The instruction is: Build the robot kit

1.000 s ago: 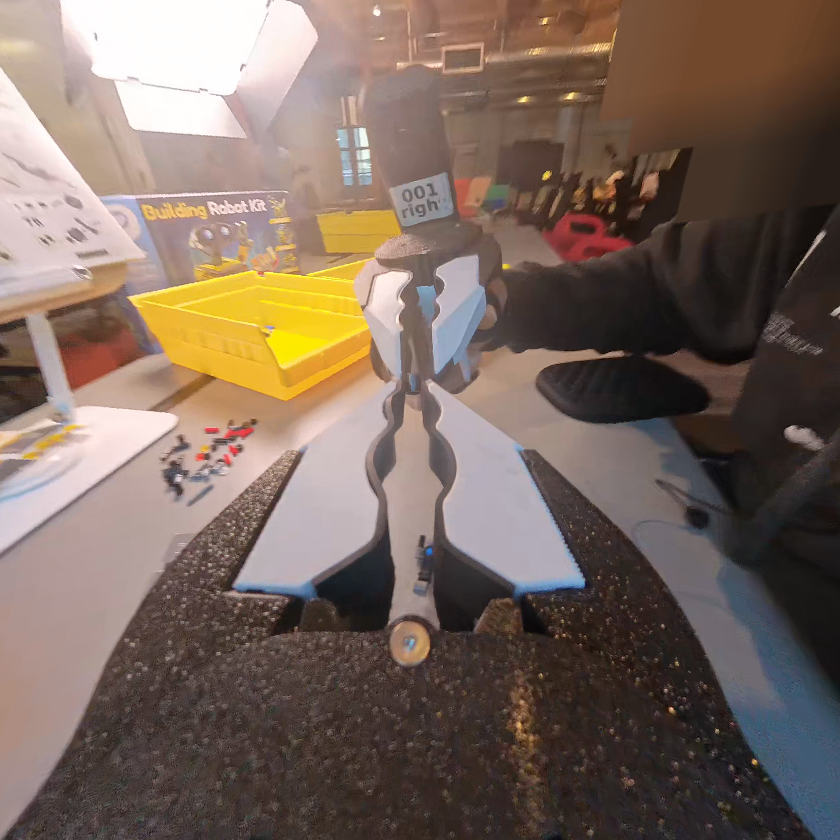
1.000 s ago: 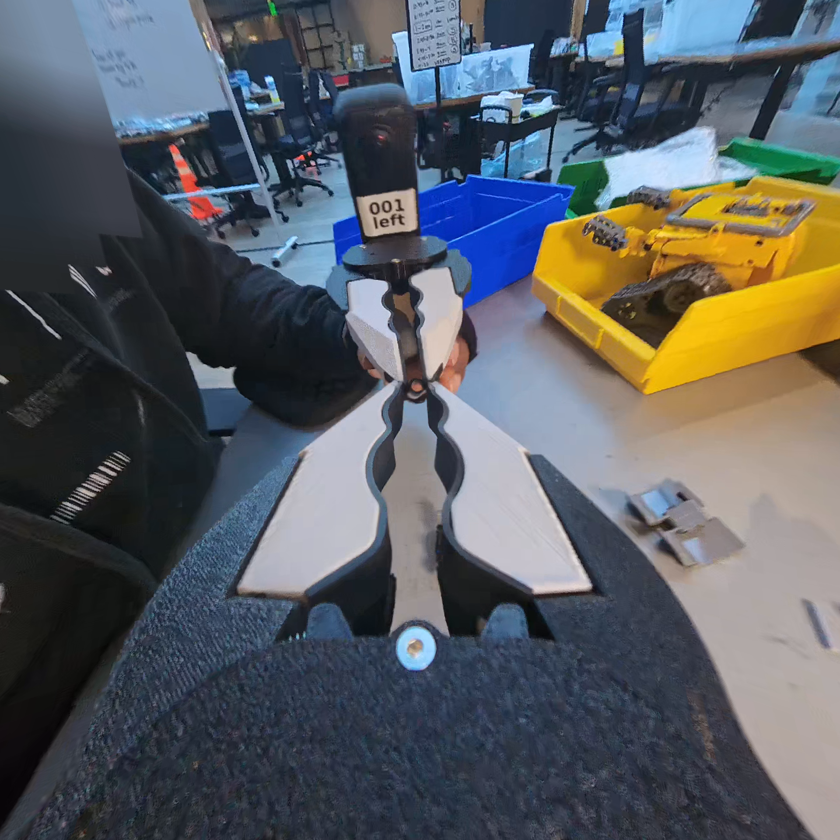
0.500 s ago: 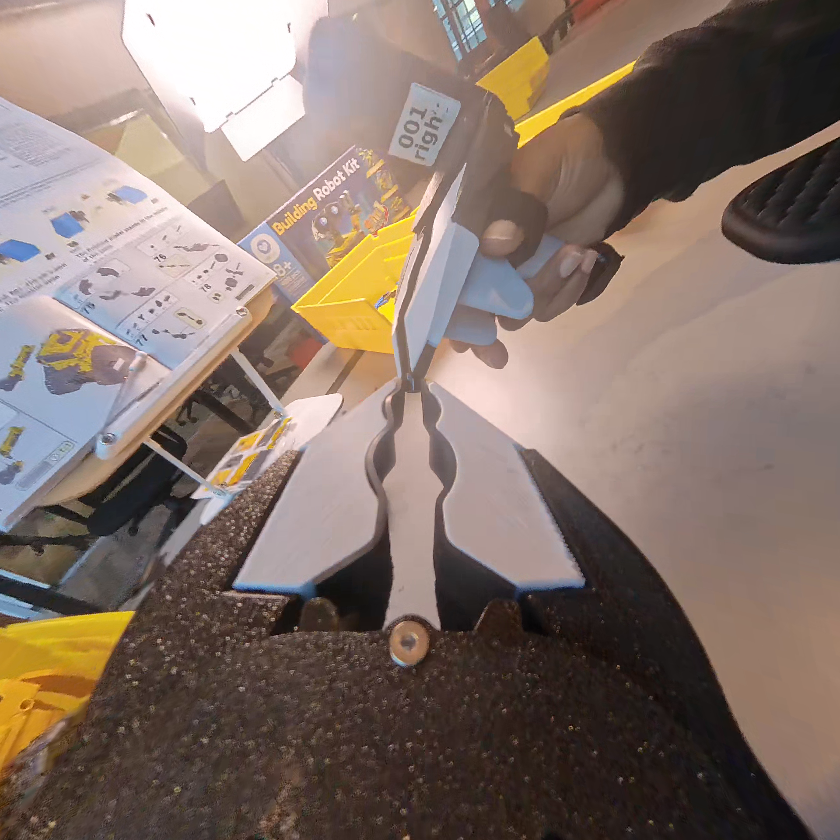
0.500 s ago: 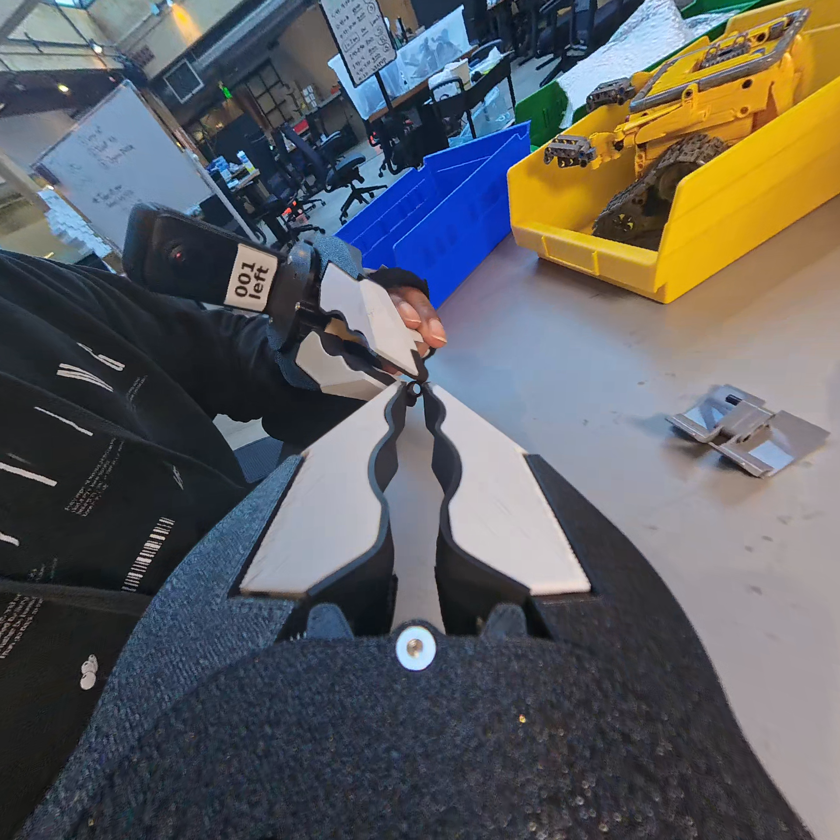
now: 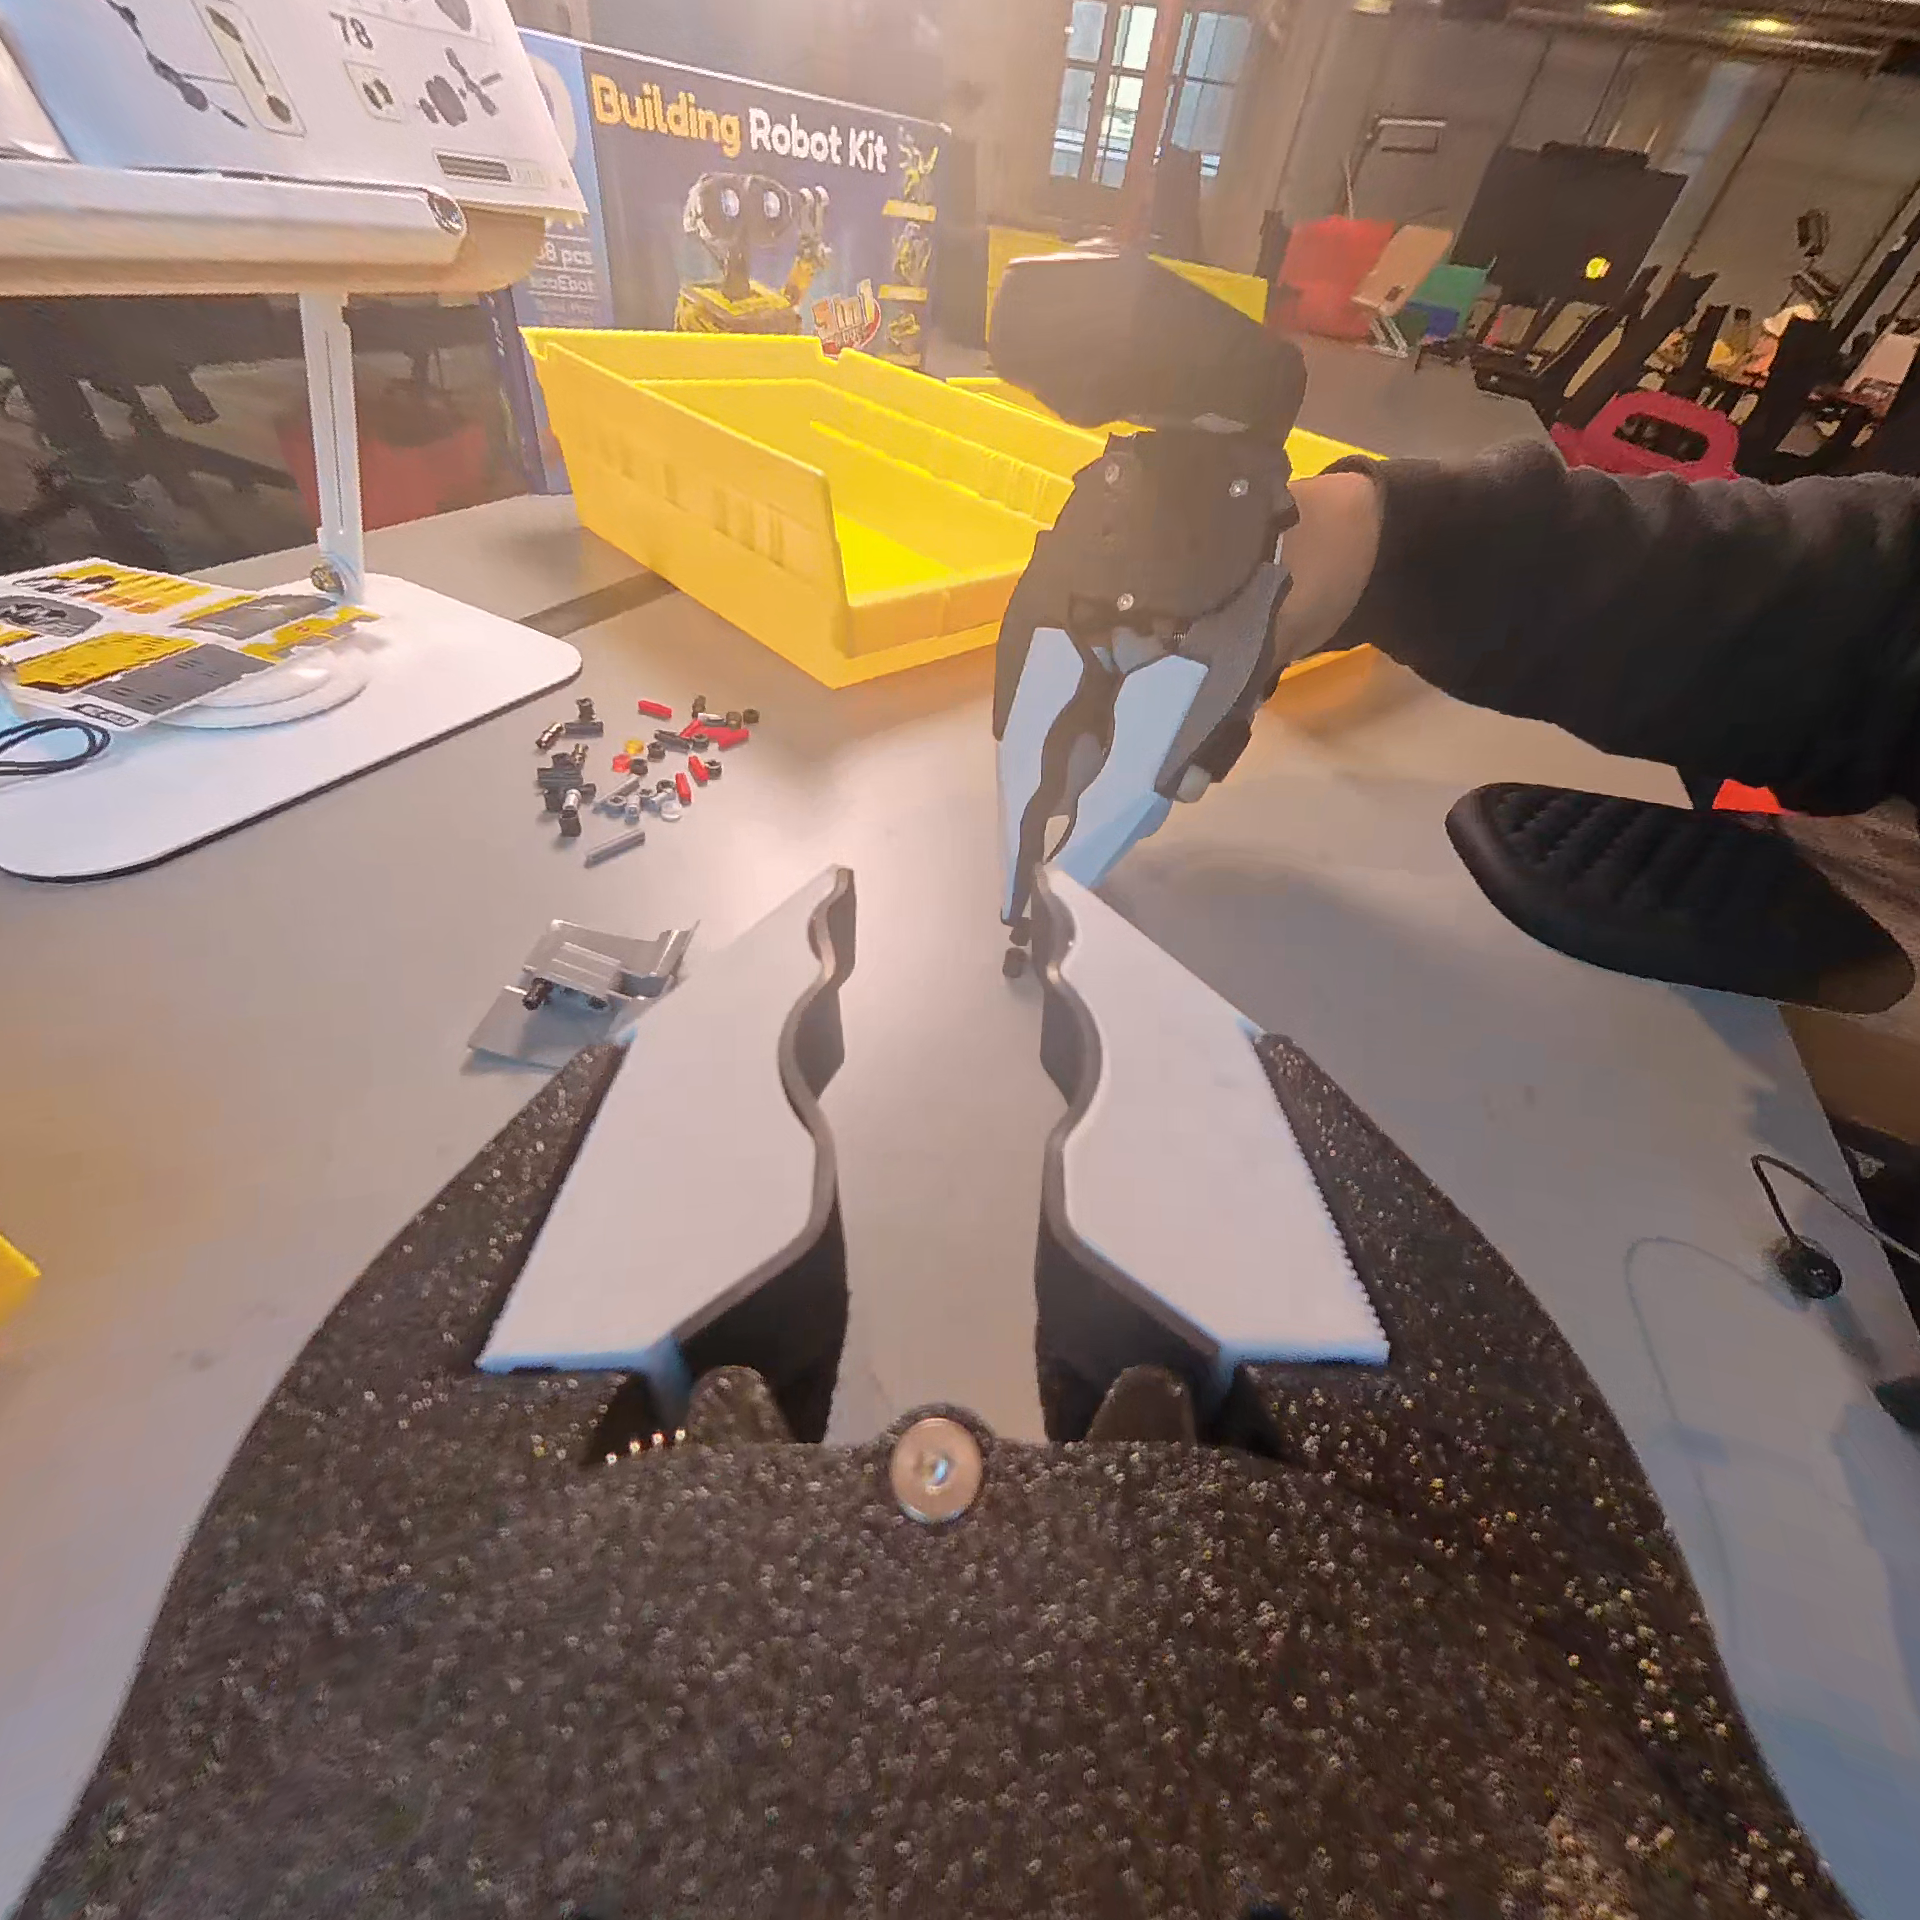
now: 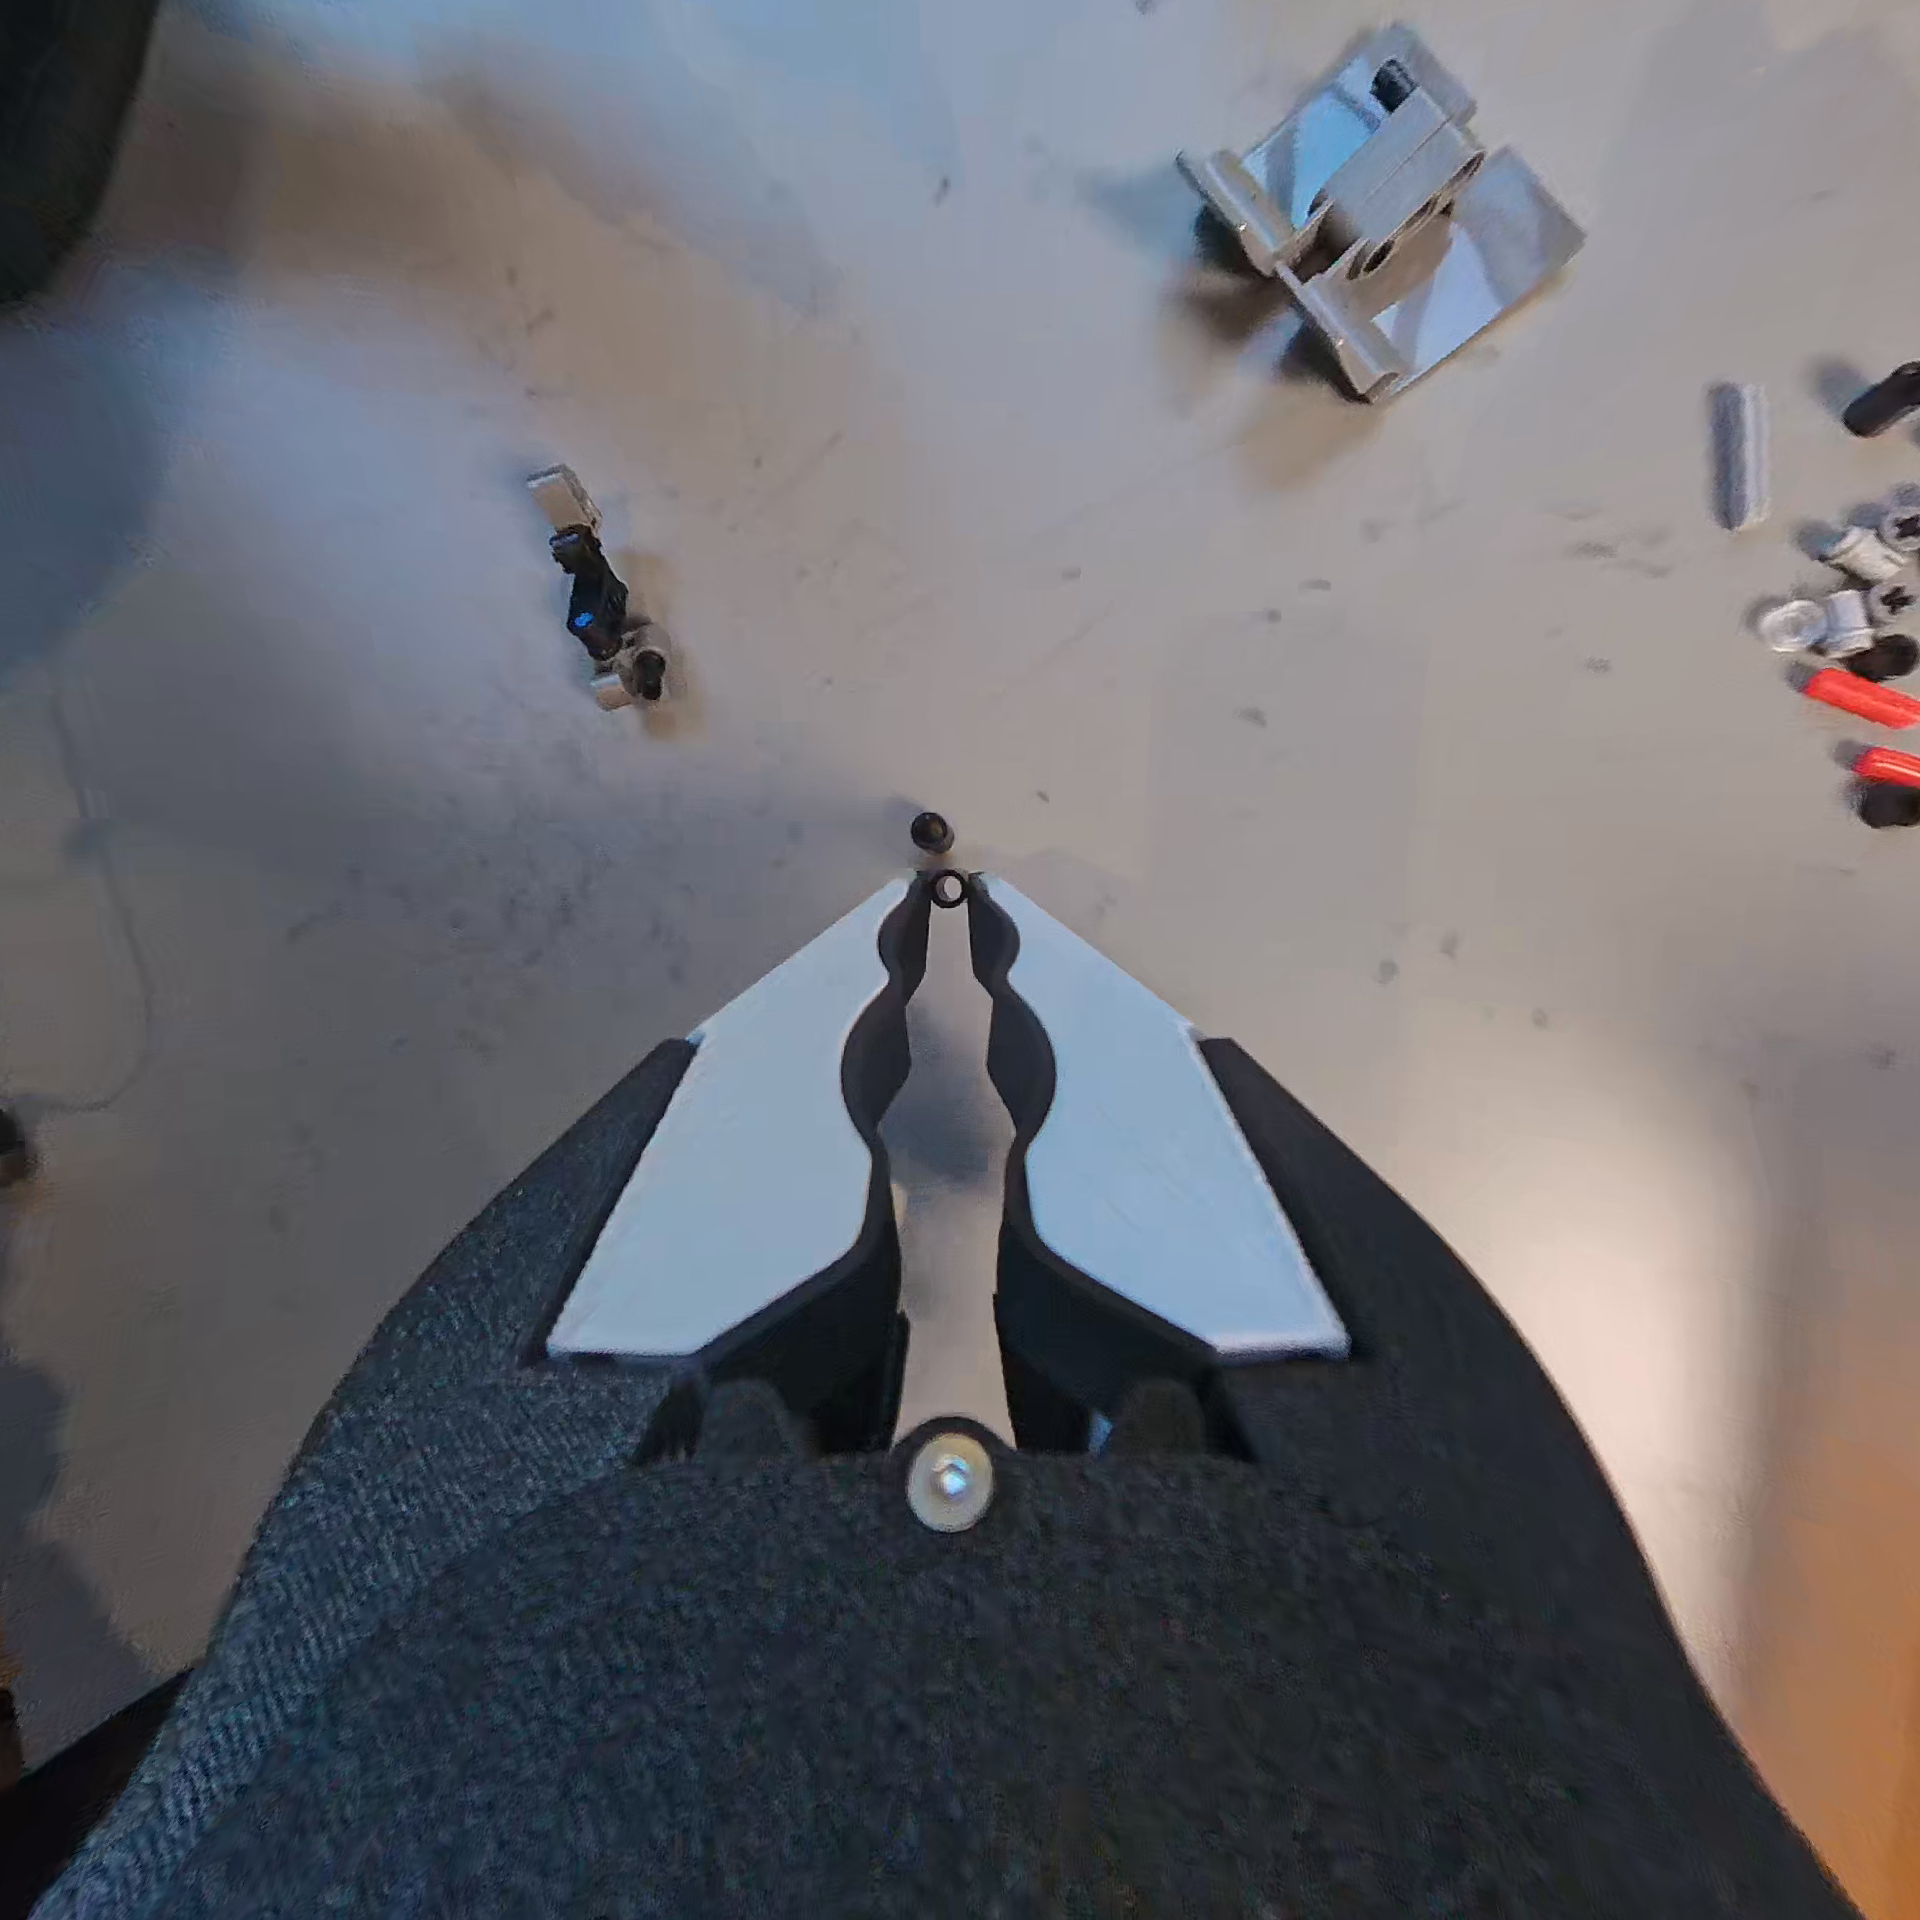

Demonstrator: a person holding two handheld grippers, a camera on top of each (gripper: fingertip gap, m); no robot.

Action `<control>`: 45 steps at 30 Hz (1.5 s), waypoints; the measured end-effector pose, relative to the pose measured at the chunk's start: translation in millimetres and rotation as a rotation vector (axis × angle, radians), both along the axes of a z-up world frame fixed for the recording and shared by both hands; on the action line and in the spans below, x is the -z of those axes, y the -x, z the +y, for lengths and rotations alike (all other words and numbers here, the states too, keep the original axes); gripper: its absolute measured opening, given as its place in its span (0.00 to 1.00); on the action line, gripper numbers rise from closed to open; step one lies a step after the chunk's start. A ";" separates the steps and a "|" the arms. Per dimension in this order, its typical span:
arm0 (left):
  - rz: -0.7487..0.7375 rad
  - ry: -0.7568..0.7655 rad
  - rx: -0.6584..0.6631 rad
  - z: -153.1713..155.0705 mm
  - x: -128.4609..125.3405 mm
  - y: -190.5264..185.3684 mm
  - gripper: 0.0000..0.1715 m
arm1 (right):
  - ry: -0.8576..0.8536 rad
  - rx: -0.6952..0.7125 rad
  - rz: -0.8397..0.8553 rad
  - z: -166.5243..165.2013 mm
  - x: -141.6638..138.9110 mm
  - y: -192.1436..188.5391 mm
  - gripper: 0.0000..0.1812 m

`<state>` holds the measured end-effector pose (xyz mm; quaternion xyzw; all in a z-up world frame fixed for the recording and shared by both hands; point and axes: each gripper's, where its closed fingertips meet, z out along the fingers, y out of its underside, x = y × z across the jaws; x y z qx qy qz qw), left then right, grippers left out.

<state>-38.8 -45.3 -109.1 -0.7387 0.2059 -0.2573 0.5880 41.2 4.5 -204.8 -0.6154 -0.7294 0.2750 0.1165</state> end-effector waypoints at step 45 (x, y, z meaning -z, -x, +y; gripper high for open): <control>0.045 0.005 -0.220 20.2 18.1 33.2 0.31 | -0.457 0.730 0.843 147.9 -215.5 -146.7 0.13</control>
